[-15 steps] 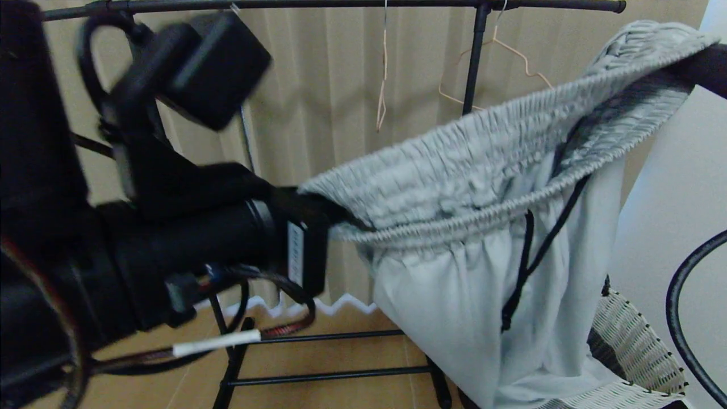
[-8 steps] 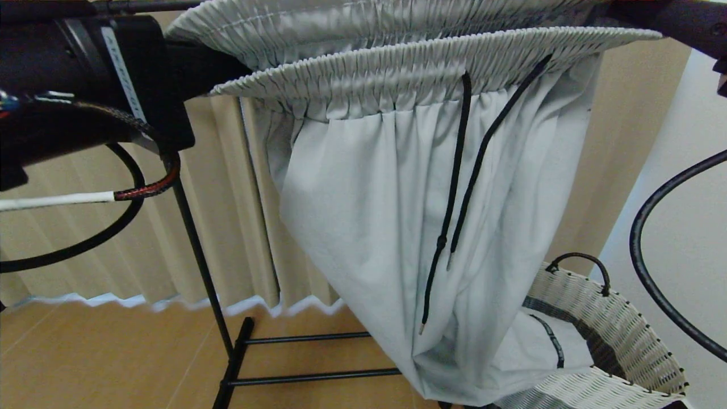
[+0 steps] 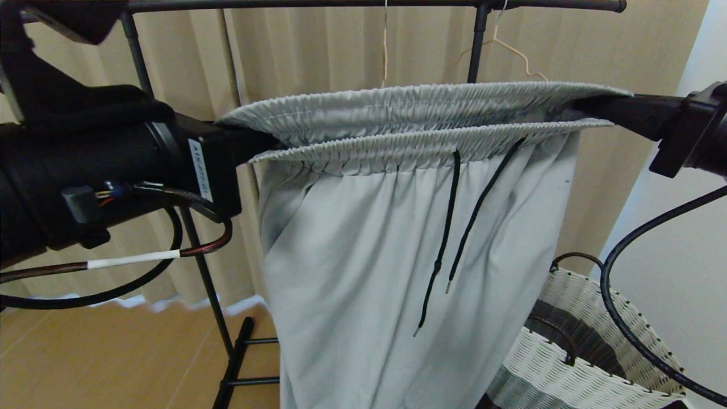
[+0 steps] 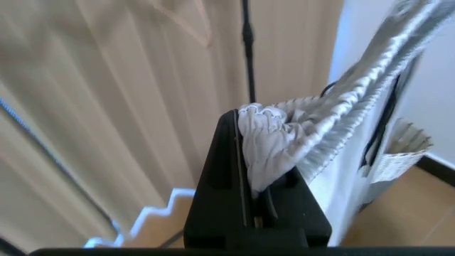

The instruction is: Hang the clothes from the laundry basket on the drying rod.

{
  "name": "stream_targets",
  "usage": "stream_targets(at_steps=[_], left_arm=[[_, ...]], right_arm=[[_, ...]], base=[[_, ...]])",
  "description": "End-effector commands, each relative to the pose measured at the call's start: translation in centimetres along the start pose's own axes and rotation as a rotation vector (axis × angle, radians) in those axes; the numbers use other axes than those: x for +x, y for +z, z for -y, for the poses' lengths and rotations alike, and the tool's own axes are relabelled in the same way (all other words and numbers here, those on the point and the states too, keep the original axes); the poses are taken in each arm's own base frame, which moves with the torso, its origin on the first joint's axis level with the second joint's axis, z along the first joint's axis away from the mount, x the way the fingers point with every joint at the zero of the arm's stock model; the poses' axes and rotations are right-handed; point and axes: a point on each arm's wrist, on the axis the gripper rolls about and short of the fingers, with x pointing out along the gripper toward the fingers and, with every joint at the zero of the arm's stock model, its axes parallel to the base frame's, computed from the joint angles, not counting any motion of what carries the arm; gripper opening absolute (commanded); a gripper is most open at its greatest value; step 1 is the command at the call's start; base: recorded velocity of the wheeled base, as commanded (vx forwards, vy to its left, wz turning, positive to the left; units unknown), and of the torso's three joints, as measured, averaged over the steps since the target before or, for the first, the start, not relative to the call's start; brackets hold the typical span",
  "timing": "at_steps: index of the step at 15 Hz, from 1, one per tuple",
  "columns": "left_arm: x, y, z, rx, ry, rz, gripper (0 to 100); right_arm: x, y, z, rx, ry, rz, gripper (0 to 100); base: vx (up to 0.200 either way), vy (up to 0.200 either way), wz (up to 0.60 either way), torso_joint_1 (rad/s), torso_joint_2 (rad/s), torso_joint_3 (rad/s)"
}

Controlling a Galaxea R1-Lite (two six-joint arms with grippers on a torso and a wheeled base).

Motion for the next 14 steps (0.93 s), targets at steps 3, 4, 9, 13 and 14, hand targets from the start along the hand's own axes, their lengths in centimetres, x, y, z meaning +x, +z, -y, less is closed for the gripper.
stream_targets(at_steps=[3,4,9,13,14], left_arm=[[2.3,0.3,0.1,-0.040,-0.010,-0.011,0],[2.8,1.2,0.2,-0.072,-0.058,0.020,0],[3.5,1.8,-0.4,-0.073,-0.095,0.038,0],[2.9,-1.0,-0.2,-0.055,-0.094,-0.046,0],[2.6,-1.5,-0.2,-0.052,-0.095,-0.057,0]], right_arm=[[0.1,-0.4,0.2,0.002,-0.062,-0.012,0],[0.2,-0.4,0.2,0.004,-0.074,-0.013,0],[1.7,0.4,0.6,0.002,-0.089,0.007,0],[1.7,-1.7,0.5,0.012,-0.087,-0.065,0],[1.7,-1.7,0.6,0.013,-0.088,-0.066,0]], base=[[0.000,0.000,0.00,0.000,0.00,0.000],[0.000,0.000,0.00,0.000,0.00,0.000],[0.000,0.000,0.00,0.000,0.00,0.000],[0.000,0.000,0.00,0.000,0.00,0.000],[0.000,0.000,0.00,0.000,0.00,0.000]])
